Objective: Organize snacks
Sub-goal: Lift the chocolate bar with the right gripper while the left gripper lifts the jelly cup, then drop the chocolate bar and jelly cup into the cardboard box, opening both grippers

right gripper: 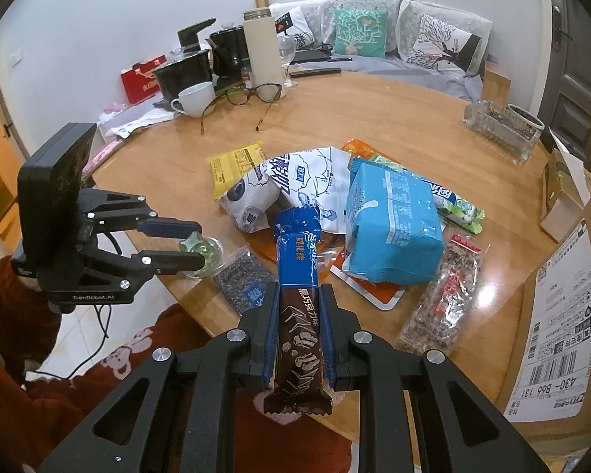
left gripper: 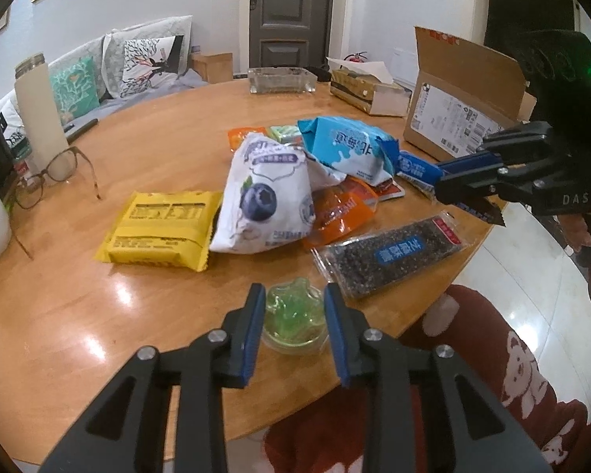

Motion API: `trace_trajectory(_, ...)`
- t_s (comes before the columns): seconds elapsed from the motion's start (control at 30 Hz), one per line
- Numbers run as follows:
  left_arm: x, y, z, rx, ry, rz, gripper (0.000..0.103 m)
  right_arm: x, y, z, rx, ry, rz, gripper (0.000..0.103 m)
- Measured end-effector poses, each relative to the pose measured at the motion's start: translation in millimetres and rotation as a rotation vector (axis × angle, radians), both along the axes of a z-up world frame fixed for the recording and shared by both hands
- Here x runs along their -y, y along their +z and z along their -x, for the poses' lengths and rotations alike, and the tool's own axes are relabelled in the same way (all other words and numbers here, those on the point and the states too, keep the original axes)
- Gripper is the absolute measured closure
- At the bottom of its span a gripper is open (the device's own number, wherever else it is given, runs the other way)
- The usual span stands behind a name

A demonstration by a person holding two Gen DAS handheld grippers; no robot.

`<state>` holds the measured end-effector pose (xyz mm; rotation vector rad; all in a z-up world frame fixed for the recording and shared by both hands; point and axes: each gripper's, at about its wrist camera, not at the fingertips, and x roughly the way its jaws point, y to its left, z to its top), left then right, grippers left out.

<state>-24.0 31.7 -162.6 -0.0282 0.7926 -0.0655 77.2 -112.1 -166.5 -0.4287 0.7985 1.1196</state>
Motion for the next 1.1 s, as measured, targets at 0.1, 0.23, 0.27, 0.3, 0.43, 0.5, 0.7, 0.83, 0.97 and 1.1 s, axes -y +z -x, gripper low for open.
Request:
trace_trajectory(0.1,-4.1,8.5,0.9,0.020,0.004,0.007,0.076,0.4,1.7,0.0,0.005,0.000,-0.004,0.088)
trace_trajectory(0.23,-6.9,27.6,1.8,0.056,0.013,-0.026,0.076,1.6,10.1,0.8,0.016,-0.003,-0.022,0.088)
trace_trajectory(0.27,-8.8,37.7,2.5,0.073,0.014,-0.032,0.075,1.5,13.9,1.5,0.019,-0.002,-0.028,0.088)
trace_trajectory(0.3,-9.8,45.6,2.3,0.085,0.013,-0.035,0.075,1.5,19.9,2.1,0.020,0.001,-0.041,0.088)
trace_trajectory(0.43,-9.0,90.2,-3.5,0.161,-0.006,-0.090,0.076,1.6,49.0,6.4,0.052,-0.003,-0.086,0.088)
trace_trajectory(0.5,-4.5,116.9,-10.5,0.206,-0.021,-0.118,0.076,3.4,69.1,8.2,0.078,-0.015,-0.112,0.088)
trace_trajectory(0.7,24.8,195.1,-39.2,0.336,-0.141,-0.130,0.076,34.4,133.8,2.9,0.152,-0.089,-0.214,0.088)
trace_trajectory(0.83,69.9,232.7,-70.0,0.378,-0.279,-0.108,0.076,69.3,163.4,-4.8,0.212,-0.176,-0.239,0.088)
trace_trajectory(0.97,122.7,243.2,-106.7,0.345,-0.409,-0.085,0.075,108.7,173.9,-21.7,0.227,-0.287,-0.237,0.088)
trace_trajectory(1.1,167.1,232.6,-152.2,0.246,-0.494,-0.032,0.075,146.2,162.9,-47.3,0.190,-0.407,-0.215,0.088)
